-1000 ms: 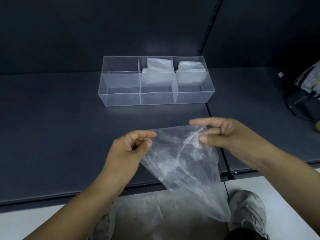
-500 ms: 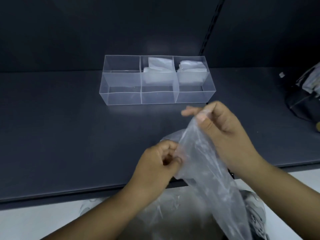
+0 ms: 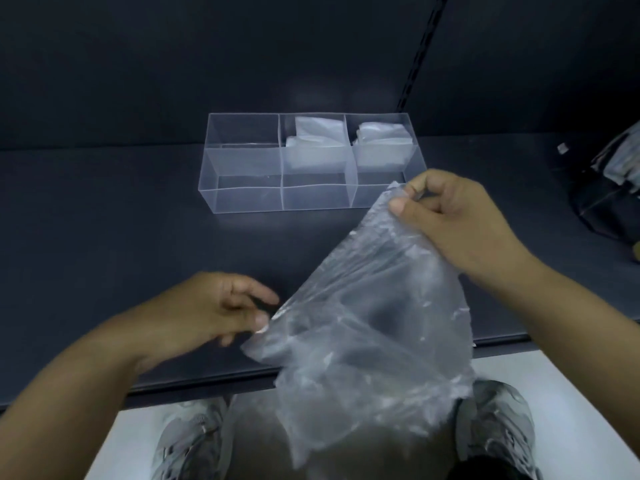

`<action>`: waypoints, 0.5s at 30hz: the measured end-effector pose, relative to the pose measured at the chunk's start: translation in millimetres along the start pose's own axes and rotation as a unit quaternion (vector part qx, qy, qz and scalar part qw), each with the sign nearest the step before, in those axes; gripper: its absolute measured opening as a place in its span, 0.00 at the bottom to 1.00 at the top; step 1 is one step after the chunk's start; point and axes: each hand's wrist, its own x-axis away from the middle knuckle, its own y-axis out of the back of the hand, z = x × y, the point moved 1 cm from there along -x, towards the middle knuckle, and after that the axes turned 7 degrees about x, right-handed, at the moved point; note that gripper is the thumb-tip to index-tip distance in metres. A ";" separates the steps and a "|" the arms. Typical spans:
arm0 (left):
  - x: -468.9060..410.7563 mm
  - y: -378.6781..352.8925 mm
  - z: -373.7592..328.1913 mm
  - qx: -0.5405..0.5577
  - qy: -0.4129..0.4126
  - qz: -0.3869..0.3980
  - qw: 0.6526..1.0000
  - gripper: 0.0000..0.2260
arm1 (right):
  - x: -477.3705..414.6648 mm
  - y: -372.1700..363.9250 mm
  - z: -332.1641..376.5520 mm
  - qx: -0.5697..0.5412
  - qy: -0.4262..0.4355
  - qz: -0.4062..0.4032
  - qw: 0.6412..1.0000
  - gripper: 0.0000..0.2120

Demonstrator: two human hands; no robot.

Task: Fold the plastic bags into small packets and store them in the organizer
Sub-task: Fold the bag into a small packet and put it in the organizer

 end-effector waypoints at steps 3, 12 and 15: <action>-22.0 -5.6 -22.2 0.046 -0.057 -0.022 0.997 0.25 | -4.1 -27.1 9.5 -0.033 0.020 0.068 0.997 0.09; -60.7 -2.1 -7.0 0.234 0.008 -0.282 0.931 0.13 | -22.0 -12.1 -34.1 0.056 -0.080 0.034 0.995 0.07; -56.2 12.1 13.3 0.276 0.020 -0.305 0.912 0.10 | -7.1 0.8 -40.5 0.037 -0.031 -0.017 0.999 0.06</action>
